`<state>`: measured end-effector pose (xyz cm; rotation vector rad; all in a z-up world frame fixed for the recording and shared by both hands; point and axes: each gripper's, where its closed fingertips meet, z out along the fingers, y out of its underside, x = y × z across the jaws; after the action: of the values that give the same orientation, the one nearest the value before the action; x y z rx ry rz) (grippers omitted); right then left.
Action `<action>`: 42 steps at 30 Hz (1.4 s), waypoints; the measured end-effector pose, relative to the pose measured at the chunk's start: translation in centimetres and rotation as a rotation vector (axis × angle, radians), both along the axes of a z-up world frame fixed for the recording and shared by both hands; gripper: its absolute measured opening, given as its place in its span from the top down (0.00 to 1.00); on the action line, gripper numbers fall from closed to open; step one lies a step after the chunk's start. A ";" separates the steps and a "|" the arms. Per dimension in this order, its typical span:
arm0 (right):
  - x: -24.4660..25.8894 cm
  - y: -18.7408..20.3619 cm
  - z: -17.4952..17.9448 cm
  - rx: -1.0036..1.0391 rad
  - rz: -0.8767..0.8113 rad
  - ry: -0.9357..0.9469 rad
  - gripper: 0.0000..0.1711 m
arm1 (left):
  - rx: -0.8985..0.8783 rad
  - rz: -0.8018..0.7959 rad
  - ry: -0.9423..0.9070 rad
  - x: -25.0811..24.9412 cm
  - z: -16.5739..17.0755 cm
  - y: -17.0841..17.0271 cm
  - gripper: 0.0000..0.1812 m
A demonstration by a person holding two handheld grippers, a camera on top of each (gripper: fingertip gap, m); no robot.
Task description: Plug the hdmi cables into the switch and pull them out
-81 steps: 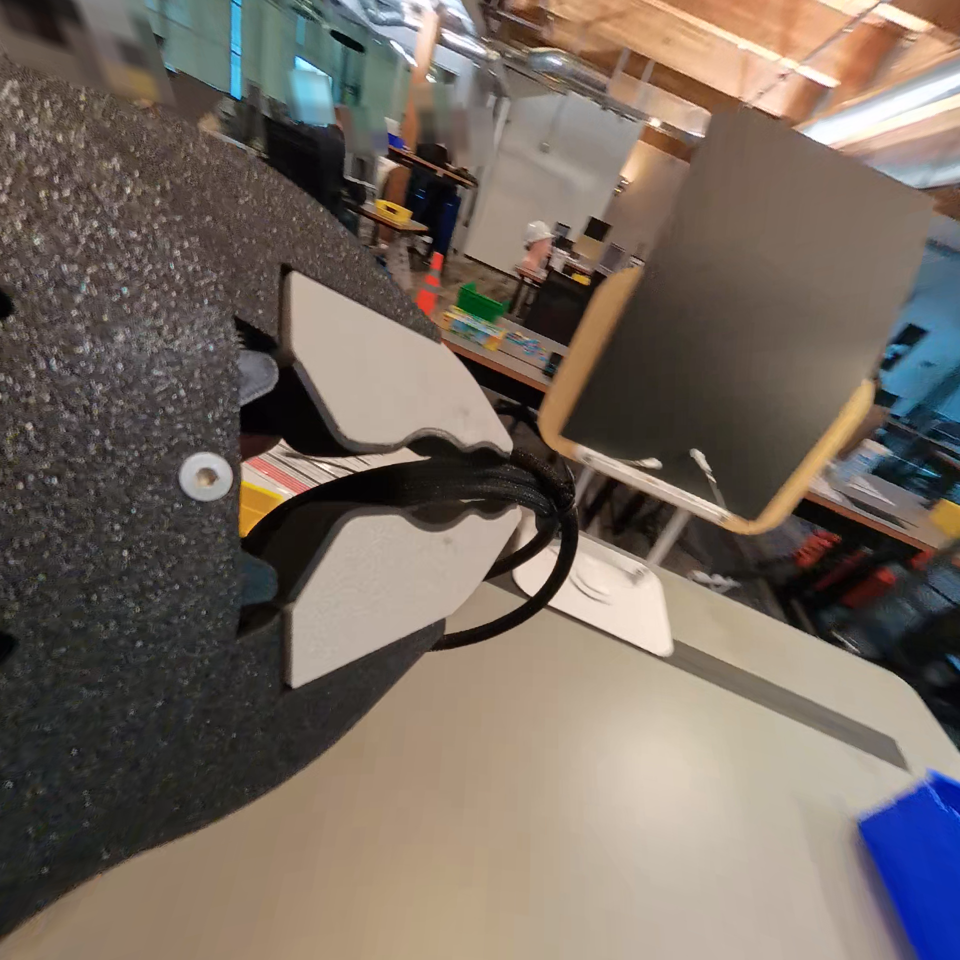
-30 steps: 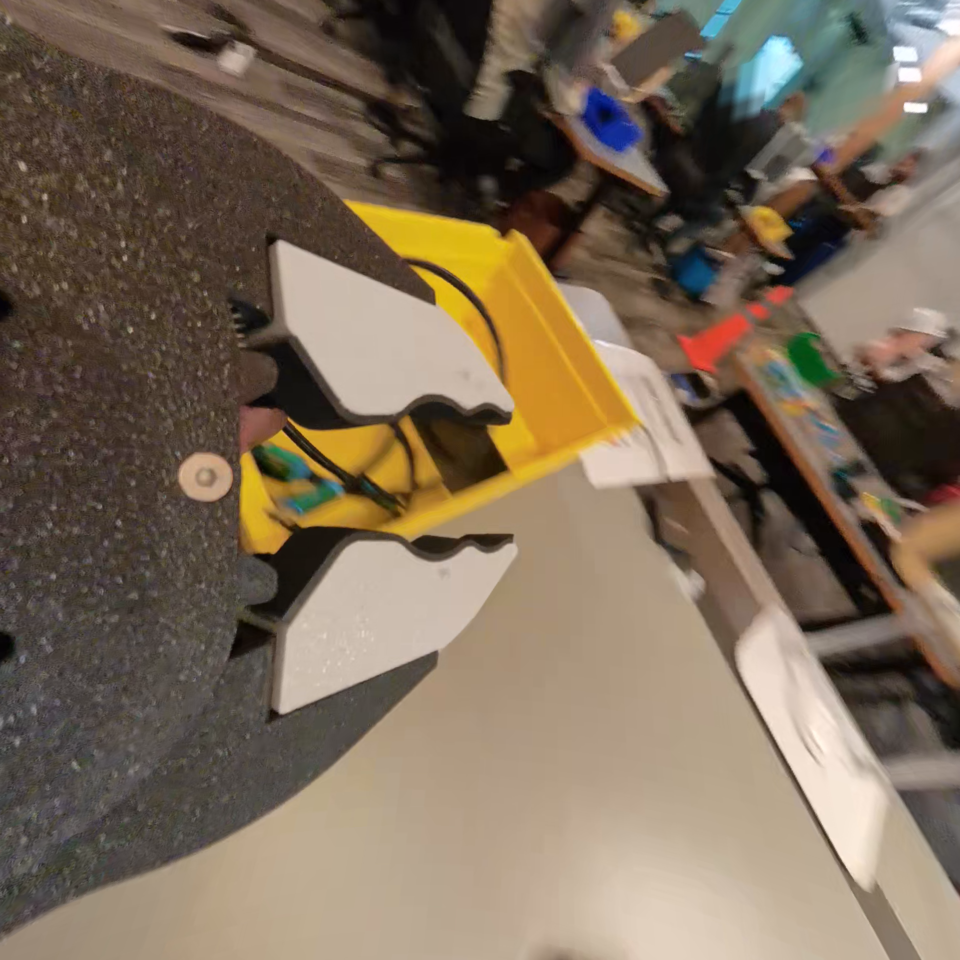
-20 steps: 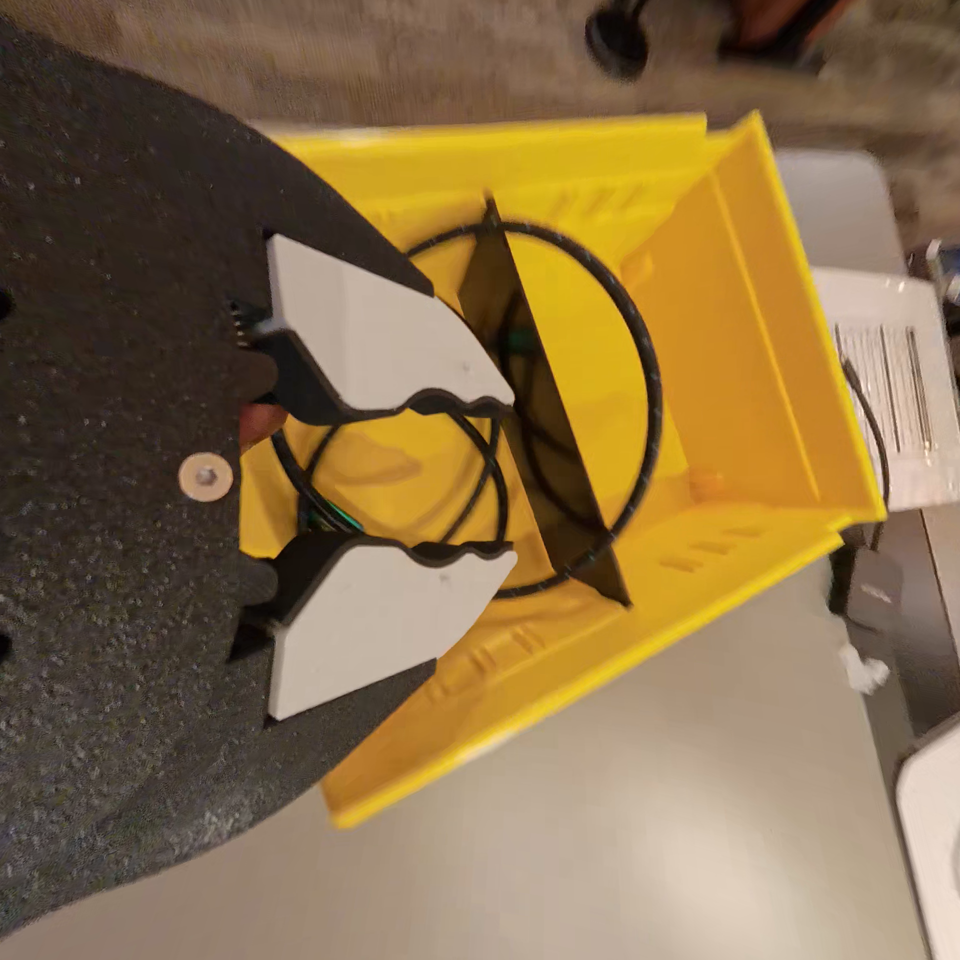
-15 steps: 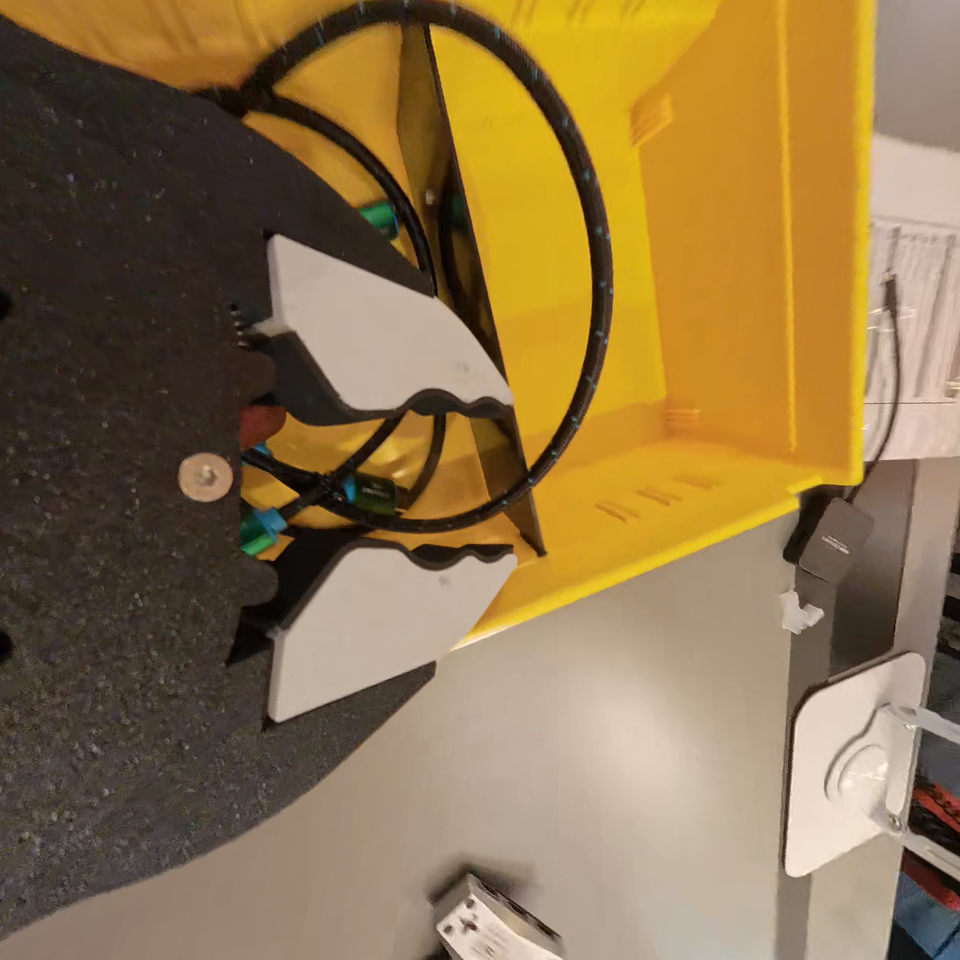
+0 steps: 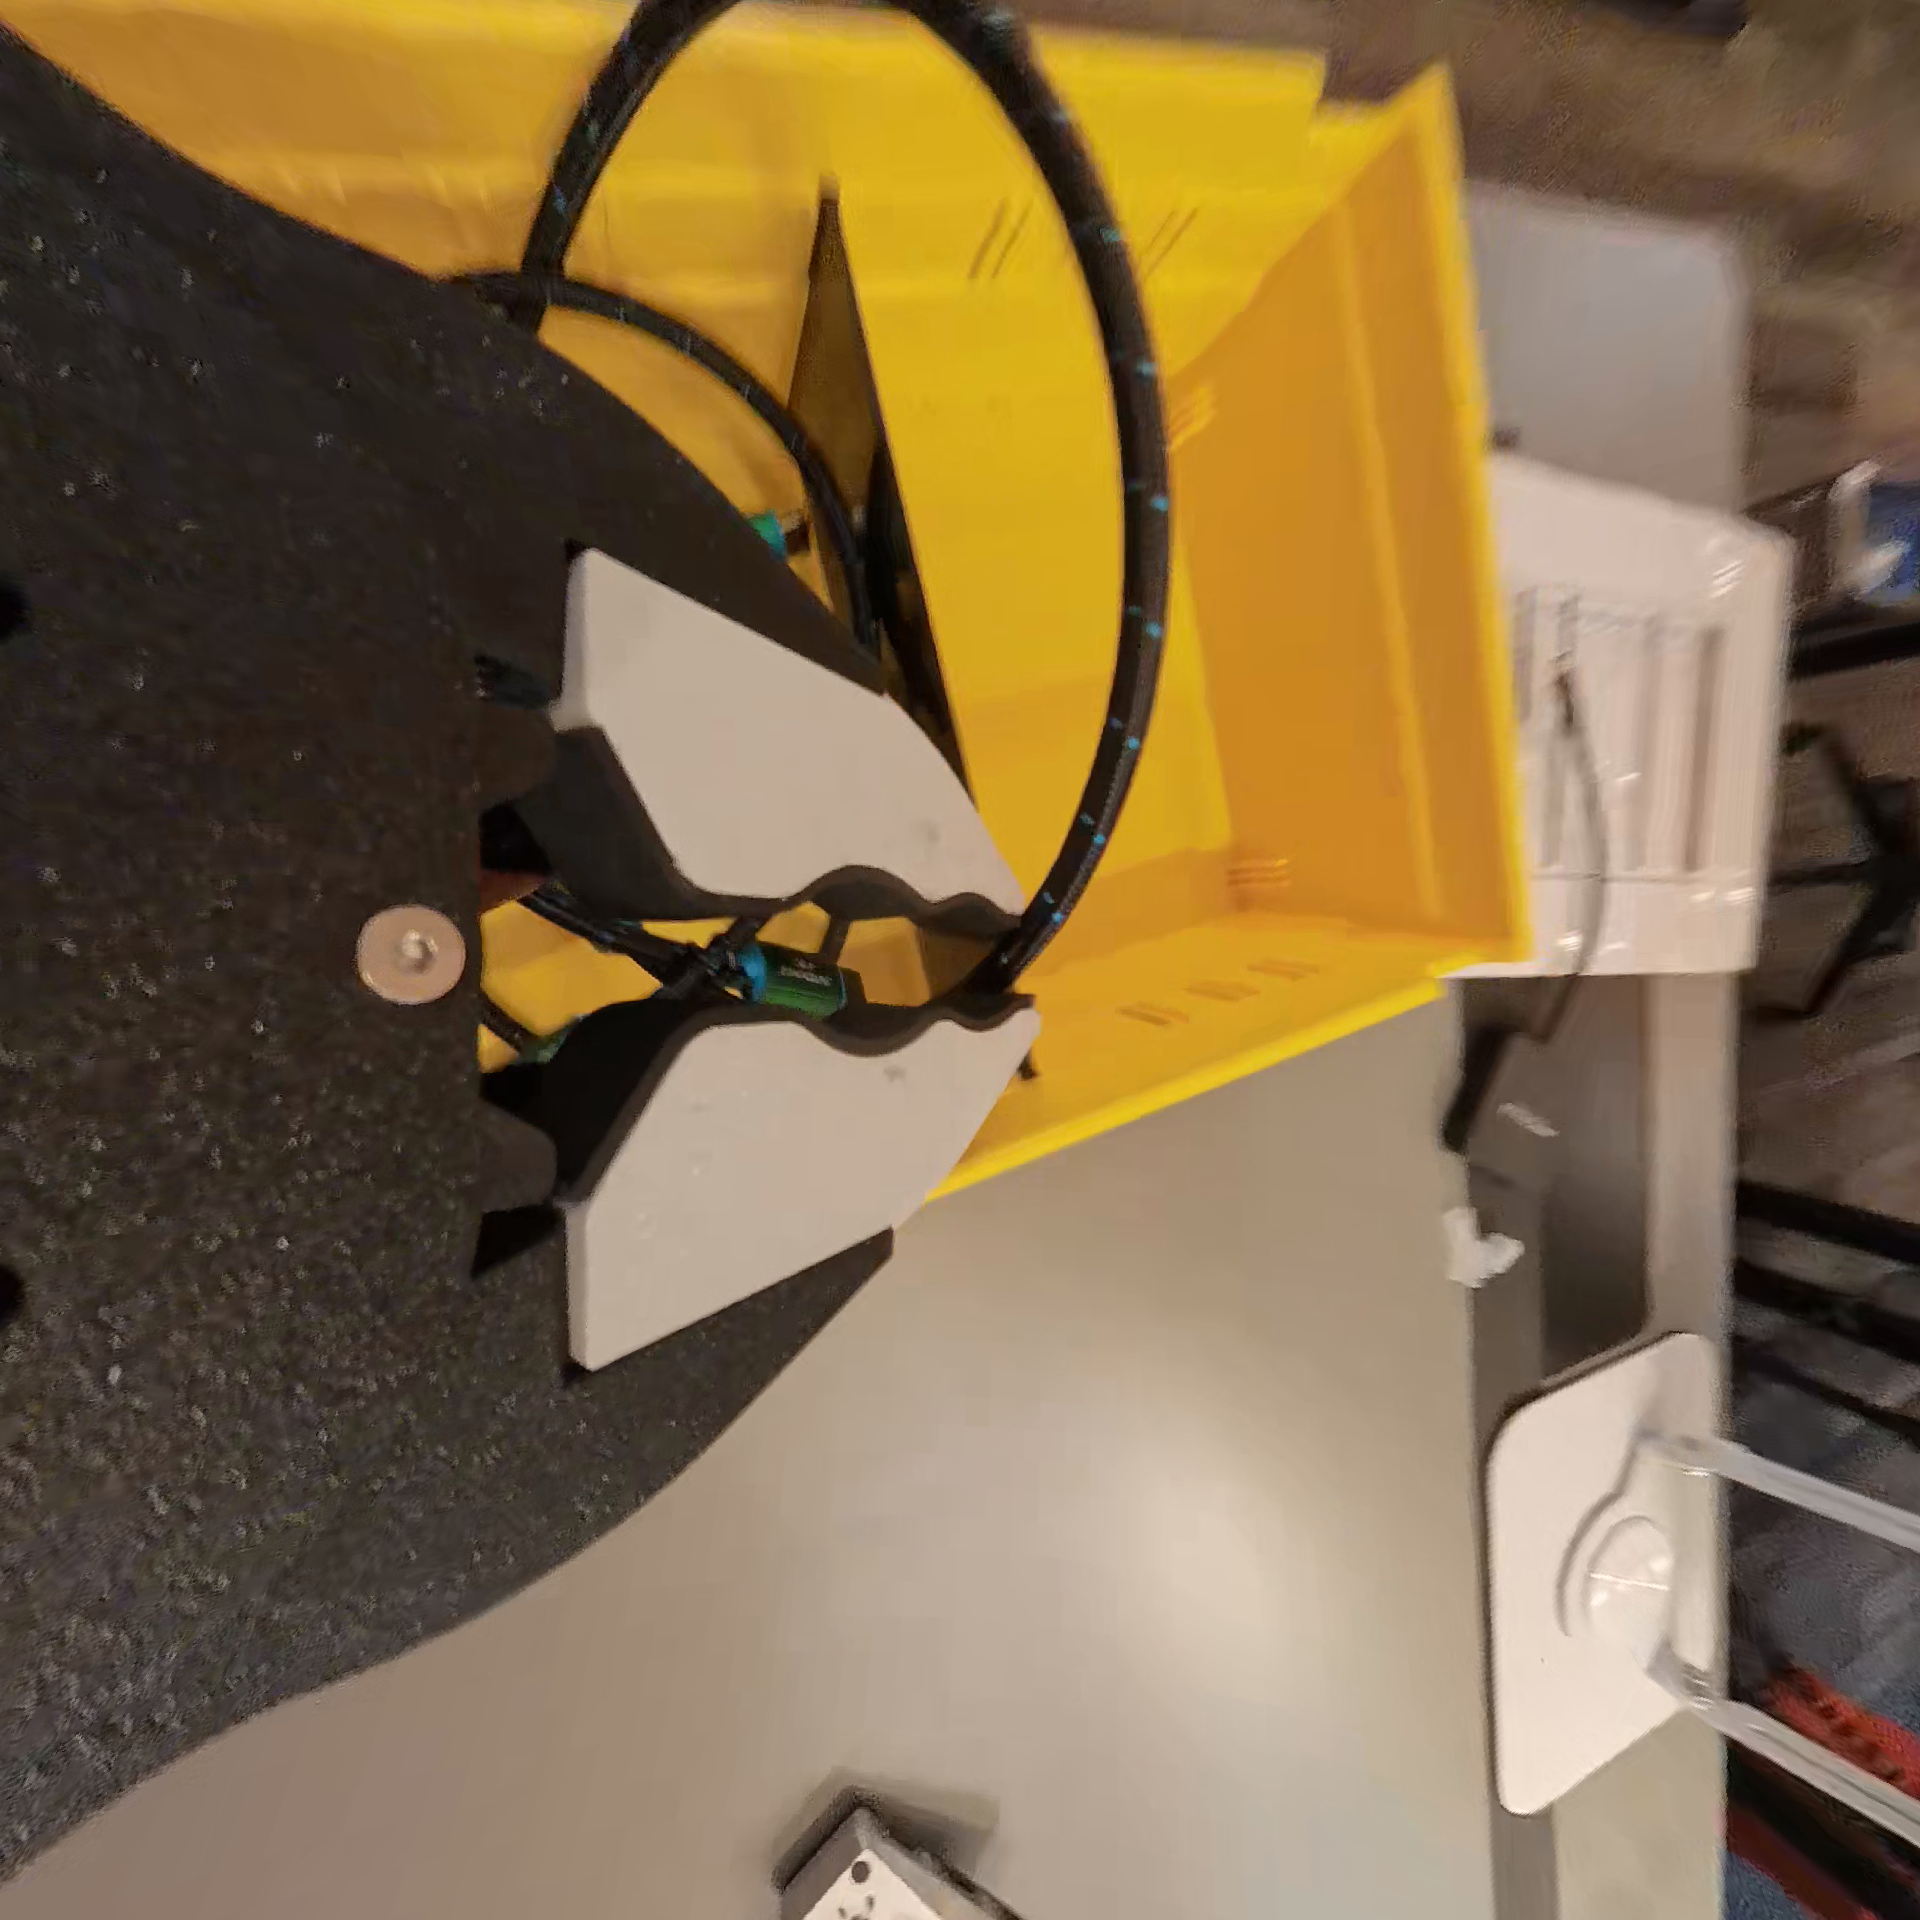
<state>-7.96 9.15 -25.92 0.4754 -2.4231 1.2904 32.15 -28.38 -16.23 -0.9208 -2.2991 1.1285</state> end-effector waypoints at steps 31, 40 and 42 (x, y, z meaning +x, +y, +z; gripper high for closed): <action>9.8 -1.5 3.3 -0.095 0.334 -0.151 0.76 | -0.155 -0.936 -0.146 -22.8 -1.8 22.1 0.96; 10.3 -5.0 -0.5 0.107 0.321 0.032 0.83 | -0.162 -0.964 -0.127 -27.0 -6.5 21.1 0.96; 7.8 -5.1 -0.8 0.128 0.257 0.054 0.85 | -0.179 -0.973 -0.099 -26.7 -7.1 20.9 0.96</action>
<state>-0.14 4.08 -26.75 0.8699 -2.4702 1.2057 5.40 -7.46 -23.32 -1.8891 -1.4484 0.8329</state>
